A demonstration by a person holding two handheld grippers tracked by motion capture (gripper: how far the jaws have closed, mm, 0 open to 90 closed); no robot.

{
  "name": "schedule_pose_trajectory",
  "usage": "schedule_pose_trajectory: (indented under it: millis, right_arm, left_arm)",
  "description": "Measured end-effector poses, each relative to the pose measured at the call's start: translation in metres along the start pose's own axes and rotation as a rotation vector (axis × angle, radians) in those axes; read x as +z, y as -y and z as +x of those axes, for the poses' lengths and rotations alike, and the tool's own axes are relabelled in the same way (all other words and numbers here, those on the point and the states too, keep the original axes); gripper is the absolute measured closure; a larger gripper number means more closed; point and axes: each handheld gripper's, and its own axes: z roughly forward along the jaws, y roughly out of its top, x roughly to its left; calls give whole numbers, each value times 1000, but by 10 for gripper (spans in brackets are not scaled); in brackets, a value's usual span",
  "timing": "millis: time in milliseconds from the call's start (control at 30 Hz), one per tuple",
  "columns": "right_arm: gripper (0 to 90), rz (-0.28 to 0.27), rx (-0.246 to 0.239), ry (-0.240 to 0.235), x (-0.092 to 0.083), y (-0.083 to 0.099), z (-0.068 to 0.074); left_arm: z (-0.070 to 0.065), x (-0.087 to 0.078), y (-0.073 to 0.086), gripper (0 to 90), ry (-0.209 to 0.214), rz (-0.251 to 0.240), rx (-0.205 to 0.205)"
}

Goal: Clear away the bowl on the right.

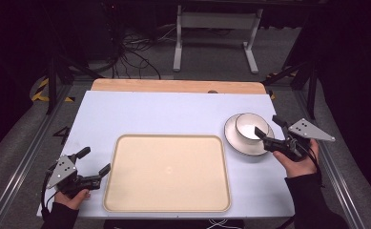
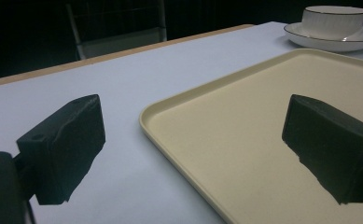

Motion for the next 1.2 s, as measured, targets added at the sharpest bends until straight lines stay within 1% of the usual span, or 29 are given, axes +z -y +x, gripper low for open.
schedule_pose_trajectory:
  millis: [33, 133, 300, 400, 500, 567, 600, 667, 833, 967, 1000, 1033, 1067, 1133, 1167, 1200]
  right_arm:
    - [230, 16, 4, 8, 0, 0, -2]
    - [231, 33, 13, 24, 0, 0, -5]
    - [231, 40, 30, 42, 1, -1, -9]
    - [231, 56, 37, 55, 2, -1, -13]
    - [250, 107, 54, 80, 6, -2, -19]
    - [265, 128, 60, 91, 9, -2, -22]
    - [265, 128, 60, 91, 9, -2, -22]
    - [278, 160, 71, 107, 13, -3, -26]
    - [297, 211, 79, 121, 21, -6, -30]
    - [312, 243, 88, 133, 26, -7, -34]
    - [312, 243, 88, 133, 26, -7, -34]
    - [328, 270, 92, 136, 29, -8, -36]
    - [328, 270, 92, 136, 29, -8, -36]
    - [344, 299, 96, 137, 32, -9, -38]
    - [354, 325, 106, 134, 34, -10, -41]
    - [360, 335, 107, 136, 35, -11, -41]
  left_arm:
    - [0, 0, 0, 66, 0, 0, -2]
    - [0, 0, 0, 67, 0, 0, -3]
    - [0, 0, 0, 67, 0, 1, -3]
    - [0, 0, 0, 67, -2, 1, -2]
    - [-1, 0, 0, 67, -3, 2, -2]
    - [0, 0, 0, 67, -2, 2, -2]
    - [0, 0, 0, 67, -2, 2, -2]
    - [0, 0, 0, 67, -2, 2, -2]
    - [-1, 0, 0, 67, 0, 2, -3]
    - [0, 0, 0, 67, -1, 2, -2]
    - [0, 0, 0, 67, -1, 2, -2]
    - [0, 0, 0, 67, 0, 2, -2]
    - [0, 0, 0, 67, -1, 2, -2]
    - [0, 0, 0, 67, 0, 2, -2]
    - [0, 0, 0, 67, 0, 2, -2]
    - [0, 0, 0, 67, -1, 2, -2]
